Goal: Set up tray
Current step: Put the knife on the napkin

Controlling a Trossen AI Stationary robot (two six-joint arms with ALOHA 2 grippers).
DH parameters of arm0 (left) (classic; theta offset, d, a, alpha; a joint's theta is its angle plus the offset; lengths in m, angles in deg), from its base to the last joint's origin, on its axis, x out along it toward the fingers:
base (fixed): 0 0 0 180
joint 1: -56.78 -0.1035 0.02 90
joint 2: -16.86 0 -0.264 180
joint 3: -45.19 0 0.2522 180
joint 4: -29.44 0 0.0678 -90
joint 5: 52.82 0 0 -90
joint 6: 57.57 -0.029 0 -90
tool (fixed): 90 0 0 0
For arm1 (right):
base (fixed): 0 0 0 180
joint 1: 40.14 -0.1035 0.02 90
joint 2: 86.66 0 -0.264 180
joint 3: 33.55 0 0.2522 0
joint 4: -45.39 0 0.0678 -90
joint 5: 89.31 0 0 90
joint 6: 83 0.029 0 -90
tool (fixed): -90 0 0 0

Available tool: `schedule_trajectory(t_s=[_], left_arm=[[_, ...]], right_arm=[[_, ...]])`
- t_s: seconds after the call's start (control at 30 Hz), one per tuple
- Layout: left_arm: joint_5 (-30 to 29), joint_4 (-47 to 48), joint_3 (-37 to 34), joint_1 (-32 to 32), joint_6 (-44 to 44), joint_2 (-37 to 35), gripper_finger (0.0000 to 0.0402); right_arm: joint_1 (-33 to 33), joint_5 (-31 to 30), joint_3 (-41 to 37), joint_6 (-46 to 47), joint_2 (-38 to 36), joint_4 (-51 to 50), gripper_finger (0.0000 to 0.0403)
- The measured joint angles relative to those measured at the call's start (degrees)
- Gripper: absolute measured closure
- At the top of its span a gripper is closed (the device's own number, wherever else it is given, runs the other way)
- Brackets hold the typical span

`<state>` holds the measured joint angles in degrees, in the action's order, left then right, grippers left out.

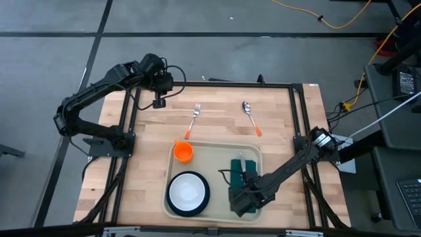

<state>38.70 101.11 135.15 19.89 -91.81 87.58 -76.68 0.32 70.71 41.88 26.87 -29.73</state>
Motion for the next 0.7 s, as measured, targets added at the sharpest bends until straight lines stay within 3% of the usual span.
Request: schedule_trajectory(t_s=[0.23,0.7], left_arm=[[4.10,0.61,0.00,0.03,1.33,0.00,0.0380],[3.52,0.24,0.00,0.16,14.33,-0.02,0.0380]], right_arm=[[-3.14,0.20,0.00,0.15,0.00,-5.23,0.0307],[-9.19,-0.66,-0.04,0.05,1.73,-1.64,0.0307]])
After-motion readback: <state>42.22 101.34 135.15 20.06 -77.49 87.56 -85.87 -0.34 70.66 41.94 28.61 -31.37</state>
